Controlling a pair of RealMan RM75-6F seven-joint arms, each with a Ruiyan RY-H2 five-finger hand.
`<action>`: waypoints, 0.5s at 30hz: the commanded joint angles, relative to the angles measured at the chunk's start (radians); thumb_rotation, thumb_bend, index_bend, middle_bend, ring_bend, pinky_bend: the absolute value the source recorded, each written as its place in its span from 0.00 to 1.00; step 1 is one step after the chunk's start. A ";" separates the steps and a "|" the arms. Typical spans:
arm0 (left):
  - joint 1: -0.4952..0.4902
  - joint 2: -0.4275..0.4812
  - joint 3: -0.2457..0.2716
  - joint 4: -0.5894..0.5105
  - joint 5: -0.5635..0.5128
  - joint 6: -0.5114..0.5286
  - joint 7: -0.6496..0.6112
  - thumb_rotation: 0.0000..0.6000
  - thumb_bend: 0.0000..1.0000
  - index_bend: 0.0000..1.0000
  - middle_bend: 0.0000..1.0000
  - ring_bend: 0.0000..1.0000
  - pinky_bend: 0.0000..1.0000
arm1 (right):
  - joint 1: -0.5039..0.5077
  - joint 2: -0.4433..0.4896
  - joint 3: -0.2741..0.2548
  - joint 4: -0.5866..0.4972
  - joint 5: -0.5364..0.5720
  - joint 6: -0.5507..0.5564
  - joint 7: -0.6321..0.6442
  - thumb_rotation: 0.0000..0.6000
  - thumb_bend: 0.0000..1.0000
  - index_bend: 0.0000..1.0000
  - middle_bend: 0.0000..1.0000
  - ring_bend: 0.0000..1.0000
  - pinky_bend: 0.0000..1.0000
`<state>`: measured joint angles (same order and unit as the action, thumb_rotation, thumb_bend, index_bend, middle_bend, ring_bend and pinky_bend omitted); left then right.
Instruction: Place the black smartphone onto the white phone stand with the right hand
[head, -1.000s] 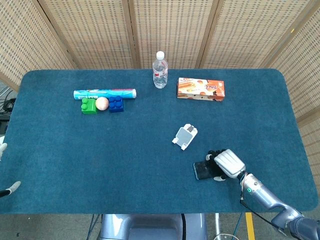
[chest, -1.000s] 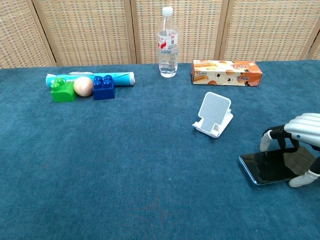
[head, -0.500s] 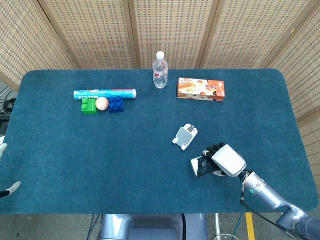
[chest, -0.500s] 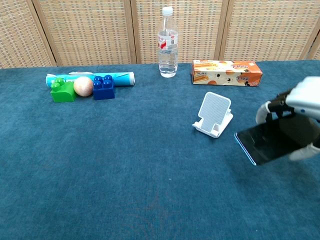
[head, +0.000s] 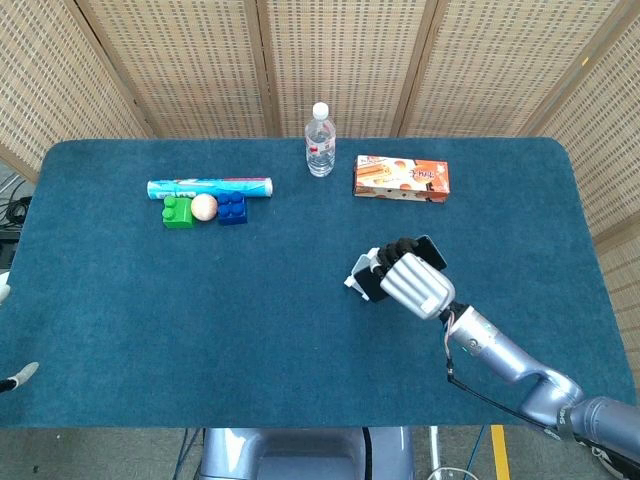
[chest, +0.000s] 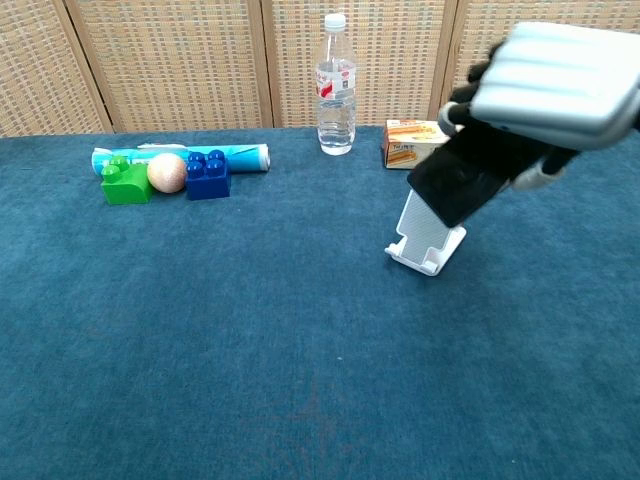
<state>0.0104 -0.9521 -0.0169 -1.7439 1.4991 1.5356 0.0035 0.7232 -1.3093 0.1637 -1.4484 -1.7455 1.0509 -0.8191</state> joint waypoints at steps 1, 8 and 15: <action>-0.004 0.009 0.000 0.005 -0.002 -0.009 -0.020 1.00 0.00 0.00 0.00 0.00 0.00 | 0.090 -0.041 0.086 -0.023 0.077 -0.118 -0.234 1.00 0.54 0.52 0.58 0.55 0.48; -0.019 0.023 -0.005 -0.003 -0.022 -0.040 -0.033 1.00 0.00 0.00 0.00 0.00 0.00 | 0.156 -0.075 0.084 -0.016 0.108 -0.211 -0.376 1.00 0.54 0.52 0.58 0.56 0.48; -0.027 0.027 -0.007 -0.012 -0.034 -0.056 -0.025 1.00 0.00 0.00 0.00 0.00 0.00 | 0.199 -0.086 0.033 0.001 0.083 -0.288 -0.519 1.00 0.54 0.52 0.58 0.56 0.48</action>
<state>-0.0167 -0.9251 -0.0239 -1.7561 1.4650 1.4800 -0.0218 0.9071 -1.3884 0.2137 -1.4519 -1.6595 0.7871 -1.3087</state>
